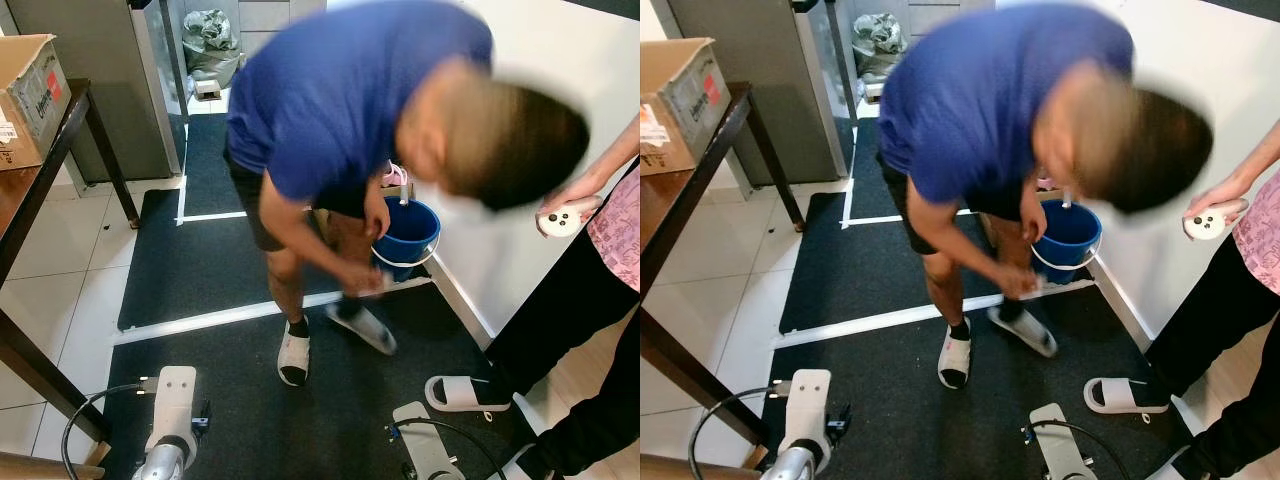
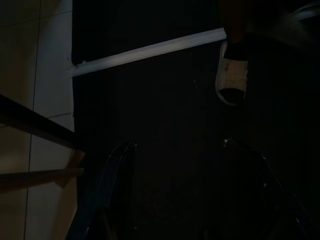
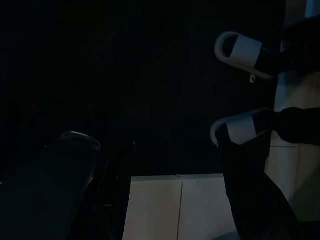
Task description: Picking trash to rubbish bin
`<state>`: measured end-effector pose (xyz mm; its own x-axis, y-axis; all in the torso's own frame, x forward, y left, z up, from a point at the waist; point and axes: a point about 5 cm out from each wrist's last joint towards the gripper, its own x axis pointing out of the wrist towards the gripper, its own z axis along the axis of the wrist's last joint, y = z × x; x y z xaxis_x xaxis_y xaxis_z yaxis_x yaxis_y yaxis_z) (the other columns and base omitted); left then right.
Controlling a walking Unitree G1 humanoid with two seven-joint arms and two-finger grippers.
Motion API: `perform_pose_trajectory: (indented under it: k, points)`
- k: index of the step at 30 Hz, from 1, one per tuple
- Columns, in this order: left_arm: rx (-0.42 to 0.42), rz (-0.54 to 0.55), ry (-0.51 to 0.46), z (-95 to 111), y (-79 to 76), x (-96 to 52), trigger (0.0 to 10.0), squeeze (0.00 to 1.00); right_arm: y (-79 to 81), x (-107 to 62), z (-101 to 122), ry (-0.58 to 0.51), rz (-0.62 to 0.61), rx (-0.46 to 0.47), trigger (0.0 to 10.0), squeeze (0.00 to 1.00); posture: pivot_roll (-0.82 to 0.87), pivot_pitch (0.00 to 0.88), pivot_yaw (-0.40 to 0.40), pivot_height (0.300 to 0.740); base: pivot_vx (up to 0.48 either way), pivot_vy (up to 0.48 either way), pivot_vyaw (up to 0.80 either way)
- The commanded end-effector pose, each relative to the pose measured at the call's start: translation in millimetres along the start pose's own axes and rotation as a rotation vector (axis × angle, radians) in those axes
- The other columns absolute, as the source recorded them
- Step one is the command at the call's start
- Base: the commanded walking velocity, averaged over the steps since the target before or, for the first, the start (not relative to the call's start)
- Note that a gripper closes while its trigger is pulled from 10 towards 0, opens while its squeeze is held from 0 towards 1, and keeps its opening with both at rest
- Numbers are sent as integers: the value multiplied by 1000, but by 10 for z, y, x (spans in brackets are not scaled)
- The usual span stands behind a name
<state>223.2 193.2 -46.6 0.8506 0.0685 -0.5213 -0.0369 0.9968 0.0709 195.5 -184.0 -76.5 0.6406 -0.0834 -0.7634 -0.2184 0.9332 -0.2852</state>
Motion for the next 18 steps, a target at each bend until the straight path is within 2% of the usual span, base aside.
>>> perform_pose_trajectory:
  k: [1,6,15,17,18]
  points:
    - [-1,-7,-10,9,-41,0,10000,0,-6,0,4,-8,7,5,10000,0,6,45,-25,740,0,0,0]
    - [6,-15,-11,9,-70,2,10000,0,11,7,75,-46,40,35,10000,0,-3,36,-31,740,0,0,0]
    - [15,-31,-11,12,-94,5,10000,0,11,13,99,-46,37,51,10000,0,-13,30,-10,740,0,0,0]
    - [24,-38,-20,39,-82,16,10000,0,44,12,99,-41,50,116,10000,0,-5,29,-5,740,0,0,0]
    - [24,-38,-20,39,-82,16,10000,0,44,12,99,-41,50,116,10000,0,-5,29,-5,740,0,0,0]
